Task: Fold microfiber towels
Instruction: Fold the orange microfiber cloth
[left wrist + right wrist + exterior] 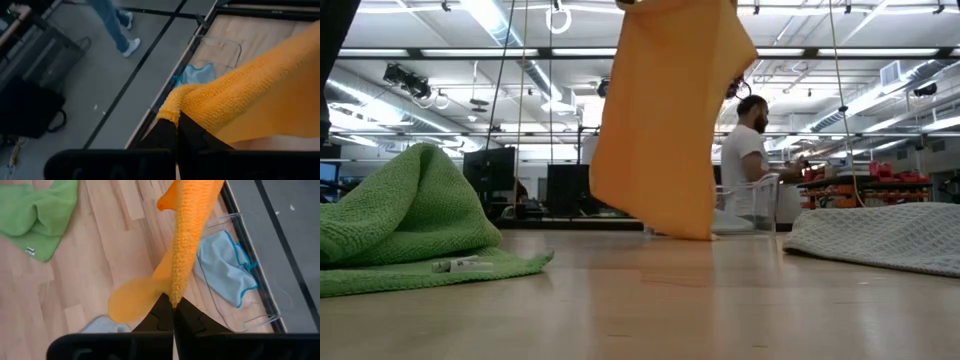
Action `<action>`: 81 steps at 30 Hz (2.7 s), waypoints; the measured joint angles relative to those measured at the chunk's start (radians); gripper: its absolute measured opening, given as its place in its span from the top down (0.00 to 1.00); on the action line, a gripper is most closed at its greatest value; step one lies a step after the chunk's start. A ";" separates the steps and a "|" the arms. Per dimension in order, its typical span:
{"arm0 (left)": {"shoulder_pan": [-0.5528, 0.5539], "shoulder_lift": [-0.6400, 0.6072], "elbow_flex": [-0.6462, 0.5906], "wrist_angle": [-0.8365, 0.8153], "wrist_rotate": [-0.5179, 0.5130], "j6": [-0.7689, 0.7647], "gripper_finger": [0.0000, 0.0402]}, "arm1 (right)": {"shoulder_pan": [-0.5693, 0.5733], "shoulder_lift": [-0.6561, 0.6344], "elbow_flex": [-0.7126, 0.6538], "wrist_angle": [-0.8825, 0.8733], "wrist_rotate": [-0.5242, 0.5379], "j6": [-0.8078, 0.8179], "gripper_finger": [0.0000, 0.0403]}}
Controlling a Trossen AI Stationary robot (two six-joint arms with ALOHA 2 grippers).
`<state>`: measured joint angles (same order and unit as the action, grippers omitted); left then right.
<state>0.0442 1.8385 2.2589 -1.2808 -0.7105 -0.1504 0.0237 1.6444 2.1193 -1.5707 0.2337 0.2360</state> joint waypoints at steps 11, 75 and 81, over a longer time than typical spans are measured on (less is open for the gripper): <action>-0.032 0.000 0.000 -0.086 0.143 -0.062 0.93 | 0.041 0.006 -0.015 -0.009 -0.041 -0.005 1.00; -0.006 0.033 -0.198 0.177 0.740 0.275 0.53 | -0.043 0.002 -0.106 -0.001 -0.375 -0.101 1.00; -0.027 0.033 -0.294 0.313 0.707 0.183 0.53 | -0.109 0.002 -0.059 0.008 -0.378 -0.135 1.00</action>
<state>0.0174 1.8719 1.9647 -0.9682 -0.0038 0.0328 -0.0855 1.6459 2.0599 -1.5626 -0.1440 0.1009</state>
